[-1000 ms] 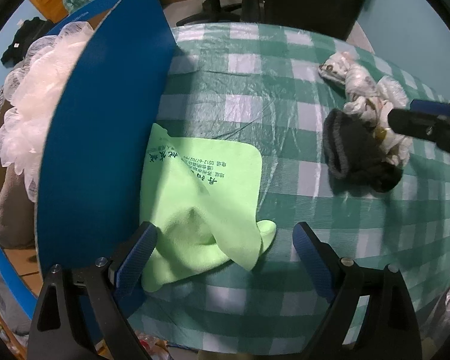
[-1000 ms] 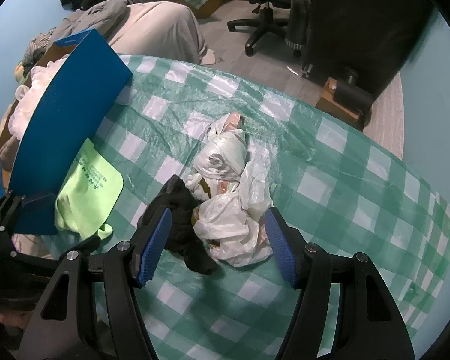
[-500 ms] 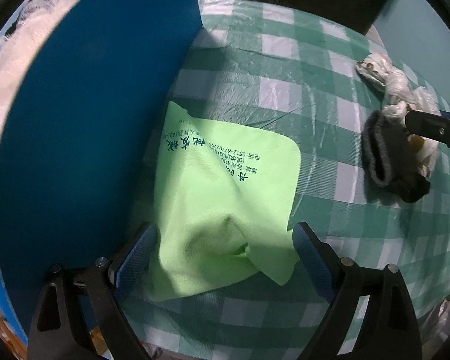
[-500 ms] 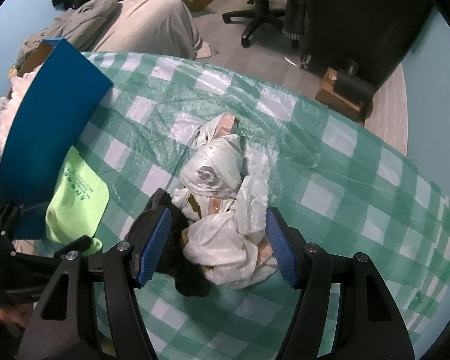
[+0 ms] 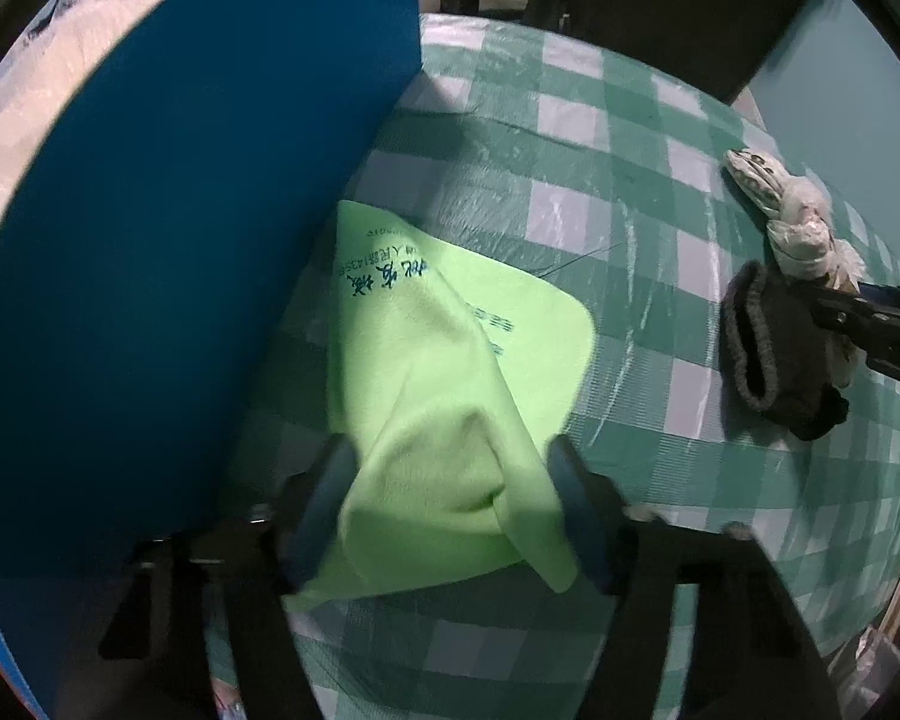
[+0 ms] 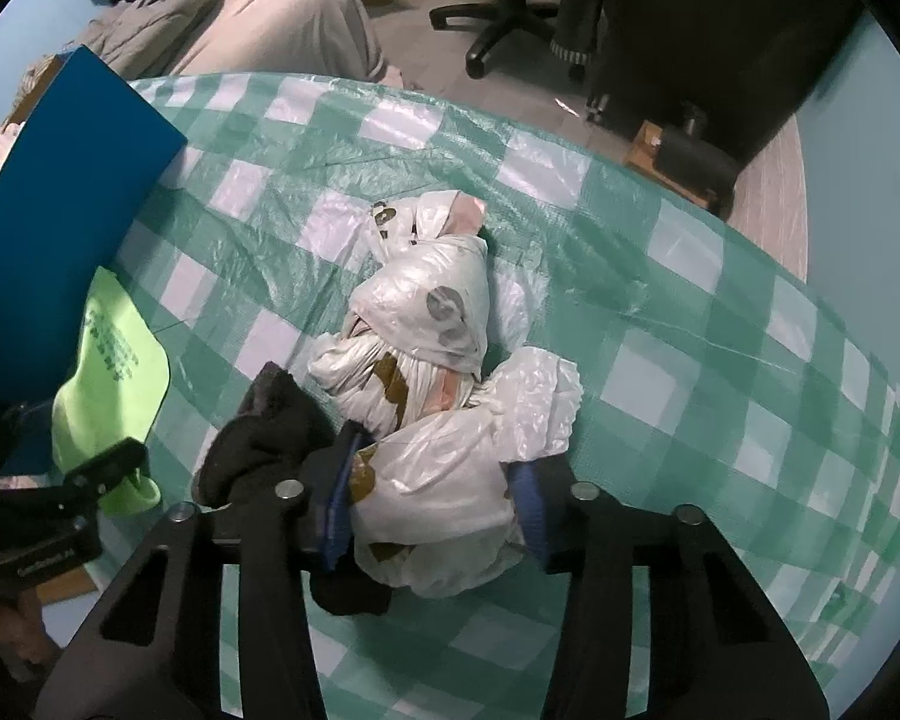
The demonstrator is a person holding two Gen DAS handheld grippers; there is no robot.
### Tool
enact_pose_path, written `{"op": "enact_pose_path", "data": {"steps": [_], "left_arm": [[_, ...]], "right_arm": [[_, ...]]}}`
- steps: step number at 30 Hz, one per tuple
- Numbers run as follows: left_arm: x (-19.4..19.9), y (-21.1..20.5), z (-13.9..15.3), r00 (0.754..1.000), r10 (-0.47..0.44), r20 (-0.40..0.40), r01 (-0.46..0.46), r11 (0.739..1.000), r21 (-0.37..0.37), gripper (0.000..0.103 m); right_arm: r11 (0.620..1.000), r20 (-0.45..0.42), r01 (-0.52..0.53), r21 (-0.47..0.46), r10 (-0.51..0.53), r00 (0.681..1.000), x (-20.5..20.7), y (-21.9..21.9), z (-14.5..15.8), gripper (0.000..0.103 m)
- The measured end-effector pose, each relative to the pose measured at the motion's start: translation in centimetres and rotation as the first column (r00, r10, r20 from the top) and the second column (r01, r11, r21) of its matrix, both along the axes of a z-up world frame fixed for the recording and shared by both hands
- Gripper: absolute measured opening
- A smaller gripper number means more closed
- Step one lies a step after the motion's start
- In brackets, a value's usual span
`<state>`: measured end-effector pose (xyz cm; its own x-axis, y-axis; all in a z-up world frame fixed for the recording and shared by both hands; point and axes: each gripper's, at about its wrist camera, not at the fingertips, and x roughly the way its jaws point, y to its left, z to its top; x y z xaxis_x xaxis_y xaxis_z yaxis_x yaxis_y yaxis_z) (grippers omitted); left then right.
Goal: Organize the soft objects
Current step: 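Grasp the lime-green cloth with the left tool while the right tool grasps the white plastic bag, then lift the cloth with the left tool while the right tool lifts the plastic bag toward the box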
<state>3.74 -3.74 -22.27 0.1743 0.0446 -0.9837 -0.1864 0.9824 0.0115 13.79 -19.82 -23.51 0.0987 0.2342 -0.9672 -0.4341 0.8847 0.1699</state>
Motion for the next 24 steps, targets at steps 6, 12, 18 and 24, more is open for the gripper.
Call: {"op": "enact_pose_path", "data": {"steps": [6, 12, 18, 24], "left_arm": [[0.6, 0.4, 0.6, 0.999, -0.049, 0.007, 0.048, 0.999, 0.010, 0.006], [-0.1, 0.6, 1.5, 0.998, -0.059, 0.032, 0.060, 0.998, -0.003, 0.004], [-2.3, 1.1, 2.9, 0.994, -0.090, 0.067, 0.090, 0.996, 0.000, 0.004], [-3.1, 1.9, 4.6, 0.991, -0.088, 0.102, 0.091, 0.996, -0.025, 0.004]], "right_arm": [[1.000, 0.036, 0.003, -0.005, -0.003, 0.999, -0.7, -0.3, 0.5, 0.028], [1.000, 0.063, 0.005, 0.014, -0.006, 0.998, -1.6, -0.4, 1.5, 0.023], [0.998, 0.092, 0.010, 0.057, -0.015, 0.996, -2.4, -1.1, 3.0, 0.021], [0.996, 0.118, 0.013, 0.084, -0.023, 0.993, -3.5, -1.1, 4.7, 0.021]]}}
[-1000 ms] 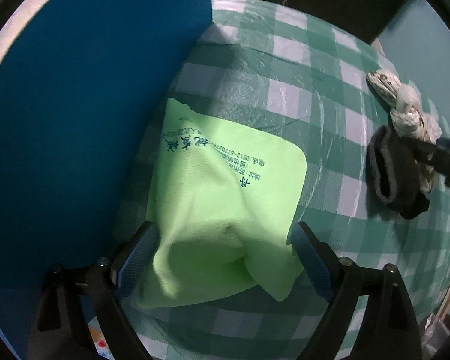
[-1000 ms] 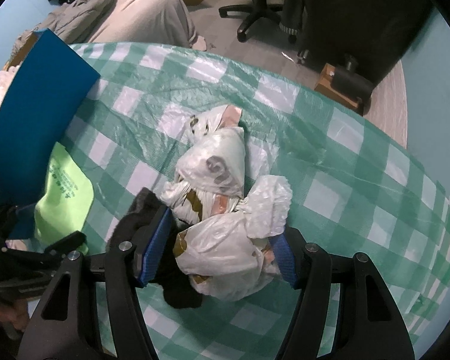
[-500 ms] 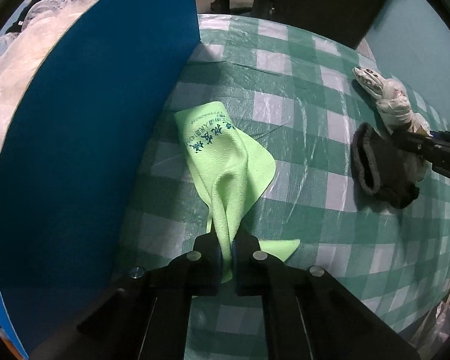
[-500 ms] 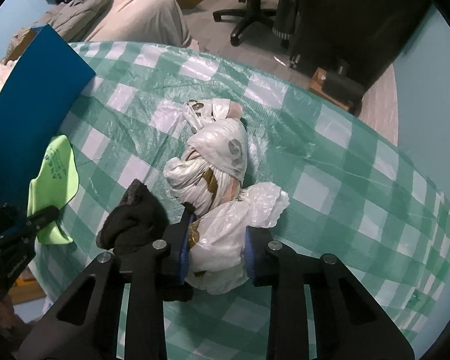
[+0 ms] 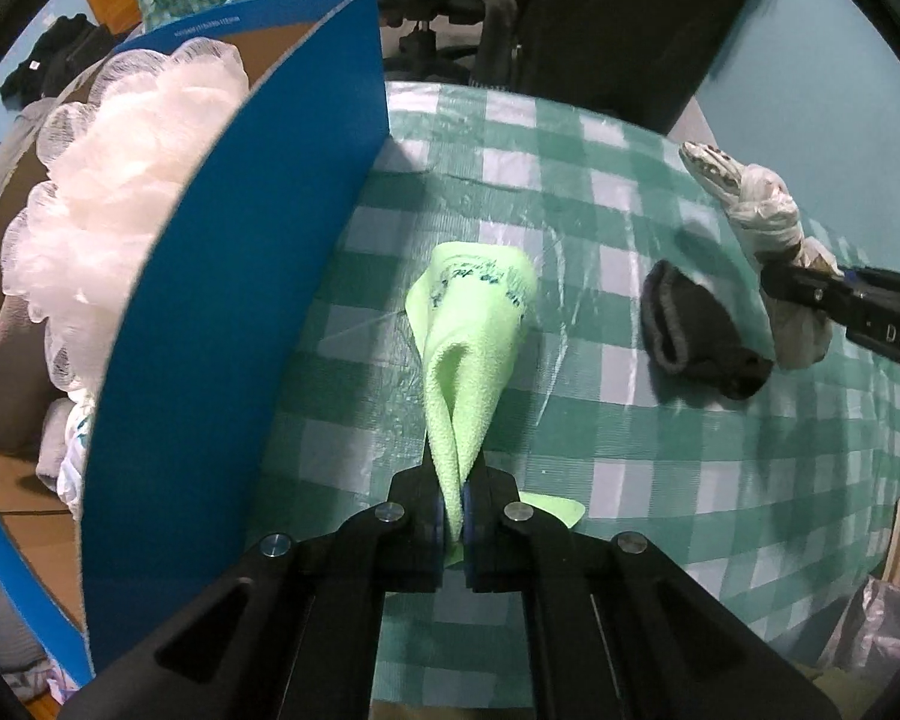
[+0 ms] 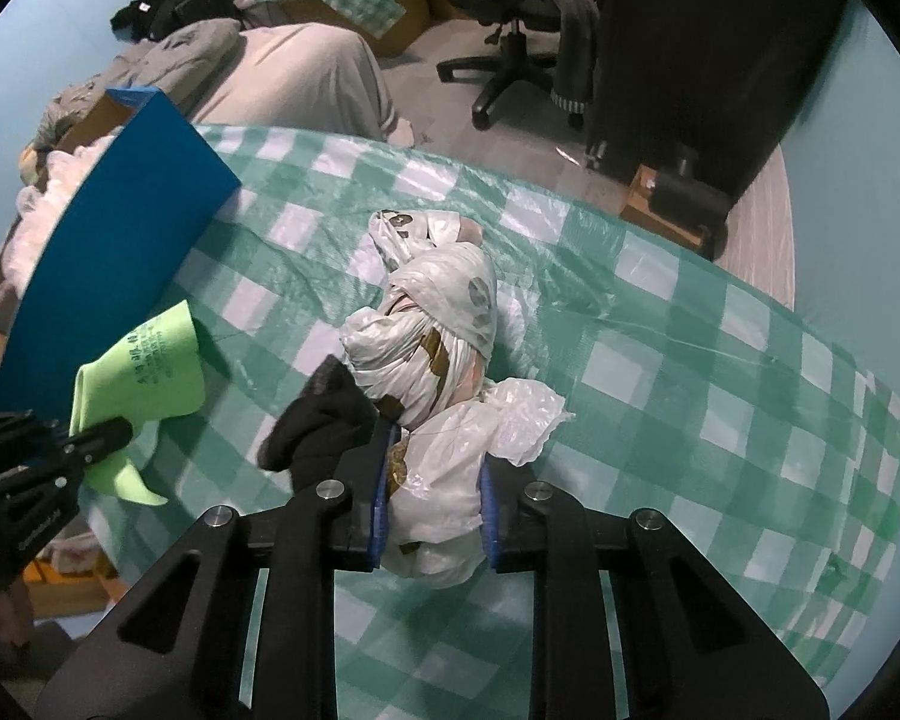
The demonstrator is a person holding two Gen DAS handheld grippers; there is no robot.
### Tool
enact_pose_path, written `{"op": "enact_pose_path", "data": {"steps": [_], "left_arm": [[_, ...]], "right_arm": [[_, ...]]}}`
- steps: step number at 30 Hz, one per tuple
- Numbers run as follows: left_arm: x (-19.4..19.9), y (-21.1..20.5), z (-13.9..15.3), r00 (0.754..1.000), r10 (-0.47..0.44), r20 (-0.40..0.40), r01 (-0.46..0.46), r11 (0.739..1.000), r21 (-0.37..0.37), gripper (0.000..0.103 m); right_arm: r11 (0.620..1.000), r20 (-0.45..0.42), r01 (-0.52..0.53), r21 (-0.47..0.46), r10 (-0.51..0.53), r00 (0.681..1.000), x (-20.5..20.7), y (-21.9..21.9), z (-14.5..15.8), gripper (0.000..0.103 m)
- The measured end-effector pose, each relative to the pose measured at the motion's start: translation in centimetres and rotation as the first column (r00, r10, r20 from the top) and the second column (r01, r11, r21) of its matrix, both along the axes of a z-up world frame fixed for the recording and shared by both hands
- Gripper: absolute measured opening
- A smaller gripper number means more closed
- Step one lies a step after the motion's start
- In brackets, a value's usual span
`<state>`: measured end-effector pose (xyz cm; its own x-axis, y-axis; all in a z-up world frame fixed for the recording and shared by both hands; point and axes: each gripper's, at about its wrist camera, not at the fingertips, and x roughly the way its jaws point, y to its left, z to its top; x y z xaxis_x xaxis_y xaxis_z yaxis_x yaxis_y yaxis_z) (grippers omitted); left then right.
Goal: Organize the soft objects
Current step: 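Lift the cloth with the left tool while the right tool lifts the plastic bag toward the box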
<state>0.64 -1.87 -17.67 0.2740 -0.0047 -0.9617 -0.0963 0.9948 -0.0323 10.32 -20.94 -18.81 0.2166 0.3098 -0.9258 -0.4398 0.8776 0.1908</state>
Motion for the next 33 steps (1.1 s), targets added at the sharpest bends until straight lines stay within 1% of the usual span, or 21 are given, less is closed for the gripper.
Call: {"op": "enact_pose_path", "data": {"steps": [1, 2, 3, 4, 7, 12, 17, 23, 33], "left_arm": [[-0.2, 0.2, 0.3, 1.000, 0.000, 0.005, 0.000, 1.000, -0.006, 0.004], [0.7, -0.8, -0.3, 1.000, 0.001, 0.004, -0.001, 1.000, -0.009, 0.004], [0.6, -0.7, -0.2, 1.000, 0.003, 0.000, -0.003, 1.000, -0.020, 0.004], [0.0, -0.9, 0.3, 1.000, 0.009, 0.000, -0.009, 1.000, -0.028, 0.004], [0.1, -1.0, 0.8, 1.000, 0.020, 0.010, -0.019, 0.998, -0.055, 0.004], [0.2, -1.2, 2.1, 1.000, -0.010, 0.027, 0.012, 0.997, -0.071, 0.004], [0.4, -1.5, 3.6, 0.998, -0.040, 0.056, 0.043, 0.997, -0.062, 0.004], [0.2, -1.1, 6.5, 0.993, -0.054, 0.104, 0.060, 0.997, -0.056, 0.004], [-0.4, 0.8, 10.6, 0.985, -0.041, 0.169, 0.050, 0.998, -0.043, 0.004]], "right_arm": [[1.000, 0.006, -0.004, 0.002, 0.004, 1.000, -0.2, 0.0, 0.3, 0.021], [1.000, 0.009, -0.006, 0.003, 0.006, 1.000, -0.3, 0.1, 0.5, 0.021], [1.000, 0.011, -0.007, 0.006, 0.007, 1.000, -0.5, 0.0, 0.8, 0.021], [1.000, 0.011, -0.008, 0.009, 0.008, 1.000, -0.7, 0.0, 1.0, 0.021], [1.000, 0.023, -0.007, 0.018, 0.006, 1.000, -1.3, -0.1, 1.7, 0.021], [1.000, 0.028, -0.002, 0.025, 0.002, 1.000, -2.3, 0.0, 2.9, 0.021], [0.999, 0.041, -0.004, 0.037, 0.002, 0.999, -3.3, 0.3, 4.3, 0.021], [0.999, 0.068, -0.022, 0.046, 0.019, 0.997, -4.0, 1.0, 6.7, 0.021], [0.996, 0.110, -0.046, 0.080, 0.037, 0.993, -4.4, 3.6, 10.7, 0.021]]}}
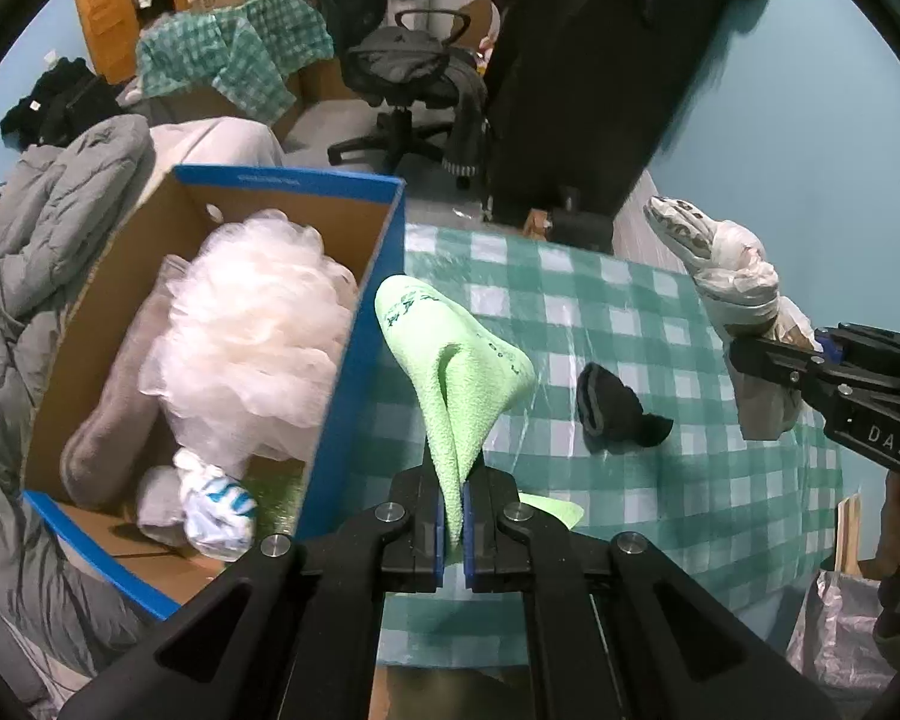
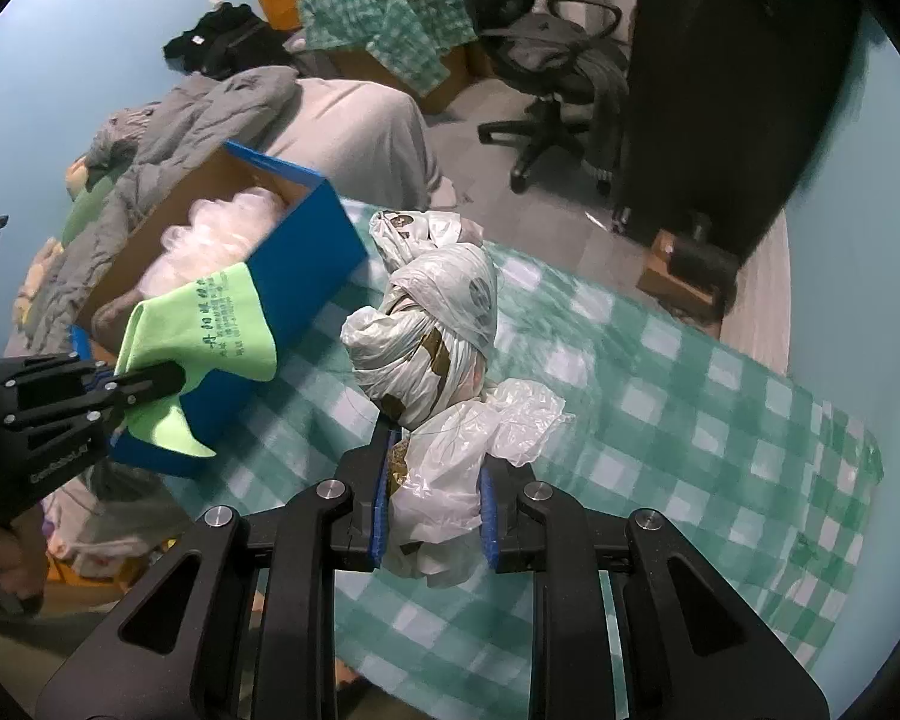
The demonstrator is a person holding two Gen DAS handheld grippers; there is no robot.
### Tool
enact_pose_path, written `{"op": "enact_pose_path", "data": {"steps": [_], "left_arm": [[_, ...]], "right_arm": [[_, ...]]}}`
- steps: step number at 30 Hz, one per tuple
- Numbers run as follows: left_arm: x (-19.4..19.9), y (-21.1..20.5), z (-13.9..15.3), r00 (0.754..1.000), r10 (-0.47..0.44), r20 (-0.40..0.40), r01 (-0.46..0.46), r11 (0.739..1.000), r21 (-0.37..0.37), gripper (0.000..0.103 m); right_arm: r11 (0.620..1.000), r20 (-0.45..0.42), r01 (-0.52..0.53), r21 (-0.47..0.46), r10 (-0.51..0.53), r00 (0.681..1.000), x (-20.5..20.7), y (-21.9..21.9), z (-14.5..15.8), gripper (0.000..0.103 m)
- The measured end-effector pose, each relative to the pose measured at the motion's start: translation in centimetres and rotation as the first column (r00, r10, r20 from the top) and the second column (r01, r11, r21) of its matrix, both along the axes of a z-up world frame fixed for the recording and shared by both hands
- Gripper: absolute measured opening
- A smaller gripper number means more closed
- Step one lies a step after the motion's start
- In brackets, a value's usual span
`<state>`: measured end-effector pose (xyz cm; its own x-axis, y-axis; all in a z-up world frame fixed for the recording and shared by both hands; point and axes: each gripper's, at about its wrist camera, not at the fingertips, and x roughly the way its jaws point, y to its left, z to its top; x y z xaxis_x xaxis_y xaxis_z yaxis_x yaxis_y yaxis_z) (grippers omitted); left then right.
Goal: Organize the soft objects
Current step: 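Lift the cloth with the left tool while the right tool lifts the plastic bag toward the box, then lower the lime-green cloth into the box with the left tool while the right tool drops the white bag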
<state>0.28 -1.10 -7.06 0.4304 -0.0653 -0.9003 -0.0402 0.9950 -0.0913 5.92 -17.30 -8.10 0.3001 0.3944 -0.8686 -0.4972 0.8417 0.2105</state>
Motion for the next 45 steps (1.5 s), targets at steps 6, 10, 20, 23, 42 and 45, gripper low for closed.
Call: {"op": "enact_pose_path", "data": {"steps": [6, 10, 20, 23, 42, 45], "left_arm": [[-0.4, 1.7, 1.8, 0.999, 0.022, 0.029, -0.022, 1.000, -0.002, 0.004], [-0.8, 3.2, 2.8, 0.998, 0.043, 0.044, -0.043, 0.999, -0.001, 0.004], [-1.7, 7.5, 3.3, 0.991, 0.120, 0.053, -0.120, 0.993, -0.002, 0.004], [-2.0, 8.7, 3.3, 0.989, 0.139, 0.056, -0.139, 0.990, -0.002, 0.004], [-2.0, 15.3, -0.6, 0.975, 0.220, -0.012, -0.219, 0.975, 0.024, 0.004], [-1.9, 16.2, -1.4, 0.973, 0.230, -0.030, -0.229, 0.973, 0.022, 0.004]], "right_arm": [[0.999, 0.016, -0.029, 0.025, 0.029, 0.999, -0.1, 2.0, 1.7, 0.021], [0.998, 0.030, -0.058, 0.039, 0.057, 0.998, -0.2, 3.7, 2.5, 0.021], [0.987, 0.042, -0.147, 0.064, 0.144, 0.989, -0.9, 8.6, 3.0, 0.021], [0.983, 0.041, -0.170, 0.068, 0.168, 0.985, -0.9, 10.2, 2.9, 0.021], [0.958, 0.006, -0.273, 0.084, 0.274, 0.962, -1.3, 19.7, 1.4, 0.021], [0.956, -0.014, -0.279, 0.089, 0.281, 0.960, -1.4, 20.9, 0.8, 0.021]]}}
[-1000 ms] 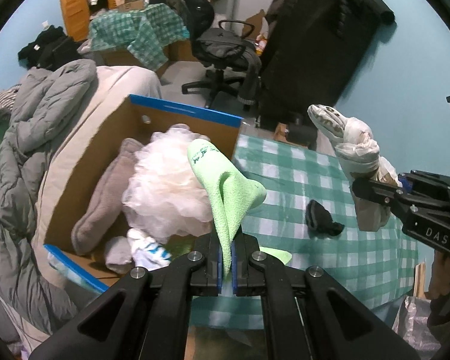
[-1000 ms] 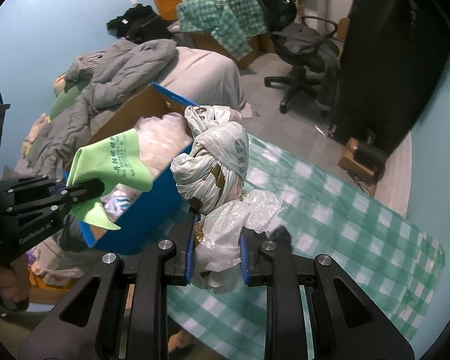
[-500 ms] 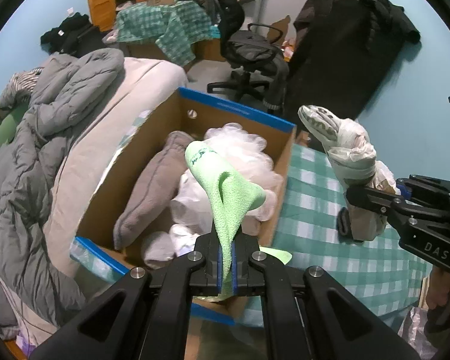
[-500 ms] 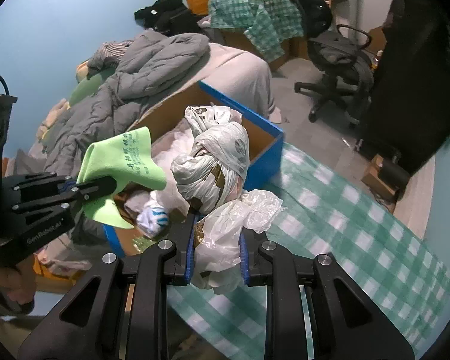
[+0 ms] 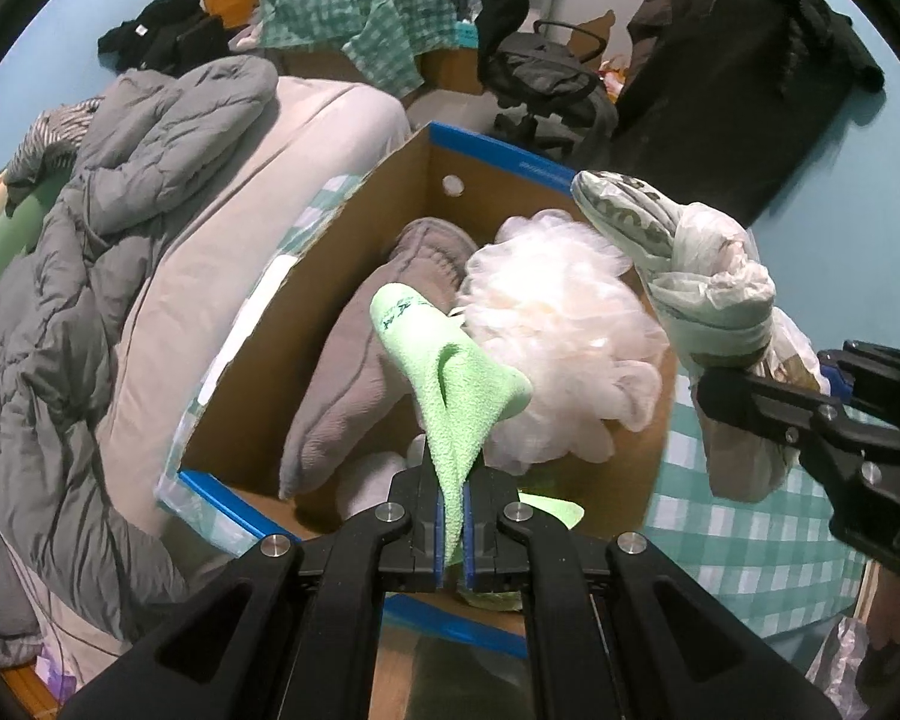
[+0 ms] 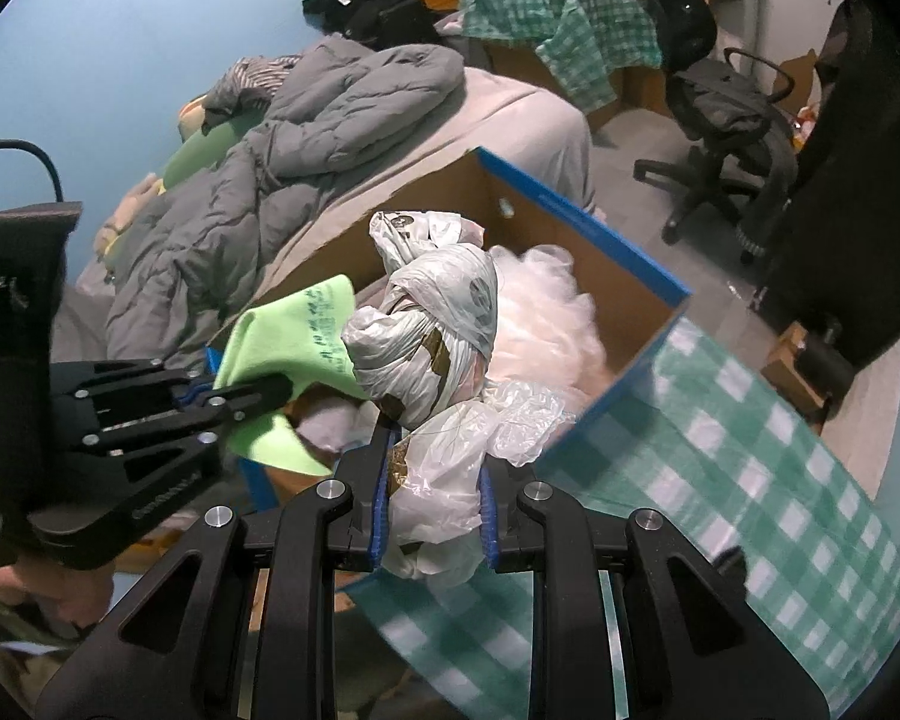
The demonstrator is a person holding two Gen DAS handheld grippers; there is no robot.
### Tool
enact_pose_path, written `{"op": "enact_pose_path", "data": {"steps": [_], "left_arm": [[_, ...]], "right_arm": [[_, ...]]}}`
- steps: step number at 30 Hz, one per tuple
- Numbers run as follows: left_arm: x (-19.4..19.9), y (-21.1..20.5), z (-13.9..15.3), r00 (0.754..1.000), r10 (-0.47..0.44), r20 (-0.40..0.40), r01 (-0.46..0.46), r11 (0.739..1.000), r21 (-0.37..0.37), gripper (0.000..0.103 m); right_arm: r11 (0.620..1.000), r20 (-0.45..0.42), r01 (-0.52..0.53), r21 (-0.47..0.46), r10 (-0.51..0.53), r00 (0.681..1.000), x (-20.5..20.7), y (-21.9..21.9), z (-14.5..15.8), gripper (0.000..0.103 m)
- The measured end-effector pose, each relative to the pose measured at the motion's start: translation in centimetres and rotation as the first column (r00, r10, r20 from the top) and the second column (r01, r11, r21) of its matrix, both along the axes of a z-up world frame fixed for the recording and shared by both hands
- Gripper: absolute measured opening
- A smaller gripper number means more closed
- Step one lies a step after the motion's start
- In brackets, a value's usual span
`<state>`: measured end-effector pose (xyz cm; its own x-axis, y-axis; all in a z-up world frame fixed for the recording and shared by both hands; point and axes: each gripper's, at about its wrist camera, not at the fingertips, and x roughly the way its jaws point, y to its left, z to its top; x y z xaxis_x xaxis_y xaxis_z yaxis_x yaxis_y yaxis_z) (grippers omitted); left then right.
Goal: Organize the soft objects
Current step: 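Lower the lime-green cloth into the box with the left tool while the right tool drops the white bag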
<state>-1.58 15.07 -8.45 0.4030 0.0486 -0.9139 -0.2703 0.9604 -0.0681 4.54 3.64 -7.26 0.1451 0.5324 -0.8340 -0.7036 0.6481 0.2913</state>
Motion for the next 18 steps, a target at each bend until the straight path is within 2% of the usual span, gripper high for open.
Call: {"op": "enact_pose_path", "data": {"steps": [14, 17, 18], "left_arm": [[0.5, 1.5, -2.7, 0.998, -0.006, -0.065, 0.005, 1.000, -0.020, 0.004], [0.4, 1.7, -2.9, 0.997, 0.001, -0.082, -0.003, 1.000, -0.021, 0.006], [0.3, 1.8, -3.0, 0.996, 0.005, -0.088, -0.007, 1.000, -0.021, 0.010]], "right_arm": [[0.999, -0.102, -0.021, -0.028, 0.018, 0.995, -0.6, 3.1, -2.6, 0.021], [0.999, -0.123, -0.030, -0.038, 0.025, 0.992, -0.8, 3.3, -2.9, 0.027], [0.999, -0.122, -0.029, -0.043, 0.024, 0.992, -0.9, 3.3, -3.0, 0.029]]}}
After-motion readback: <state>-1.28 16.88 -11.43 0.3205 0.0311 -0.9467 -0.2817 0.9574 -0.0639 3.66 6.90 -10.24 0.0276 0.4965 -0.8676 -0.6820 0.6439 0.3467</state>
